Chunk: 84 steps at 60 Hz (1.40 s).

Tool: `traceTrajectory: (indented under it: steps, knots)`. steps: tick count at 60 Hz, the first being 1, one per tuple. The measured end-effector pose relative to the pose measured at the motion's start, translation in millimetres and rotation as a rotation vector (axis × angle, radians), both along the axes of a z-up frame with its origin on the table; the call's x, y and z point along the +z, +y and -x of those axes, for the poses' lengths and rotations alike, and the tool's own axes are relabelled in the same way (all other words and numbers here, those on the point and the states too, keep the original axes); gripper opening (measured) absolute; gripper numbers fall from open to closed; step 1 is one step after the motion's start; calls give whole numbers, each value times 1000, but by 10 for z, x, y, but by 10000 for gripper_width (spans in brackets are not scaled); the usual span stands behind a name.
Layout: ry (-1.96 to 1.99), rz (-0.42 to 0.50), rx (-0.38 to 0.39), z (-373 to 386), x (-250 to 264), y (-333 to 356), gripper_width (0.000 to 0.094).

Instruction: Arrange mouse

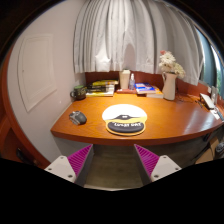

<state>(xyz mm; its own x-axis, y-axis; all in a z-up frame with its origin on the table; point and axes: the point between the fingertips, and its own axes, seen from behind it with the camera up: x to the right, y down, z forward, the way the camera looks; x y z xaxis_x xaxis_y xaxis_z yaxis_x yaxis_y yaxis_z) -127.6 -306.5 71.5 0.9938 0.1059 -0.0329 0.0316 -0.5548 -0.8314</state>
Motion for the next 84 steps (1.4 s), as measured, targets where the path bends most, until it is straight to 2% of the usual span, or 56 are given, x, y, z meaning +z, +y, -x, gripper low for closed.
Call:
traceTrajectory:
  steps: [11, 22, 35, 51, 59, 64, 75, 84]
  knots:
    - [5, 72, 95, 904, -459, 374, 817]
    - [-1, 112, 141, 1532, -693, 973, 819]
    - [-13, 133, 122, 1905, -828, 1789, 820]
    - [-37, 159, 67, 1965, -908, 2521, 794]
    - [-48, 164, 23, 1897, -905, 2812, 690]
    - [-40, 173, 10, 1908, -910, 2904, 562]
    - [-44, 188, -22, 1887, -907, 2960, 497]
    - [-11, 211, -14, 1898, -906, 2959, 419]
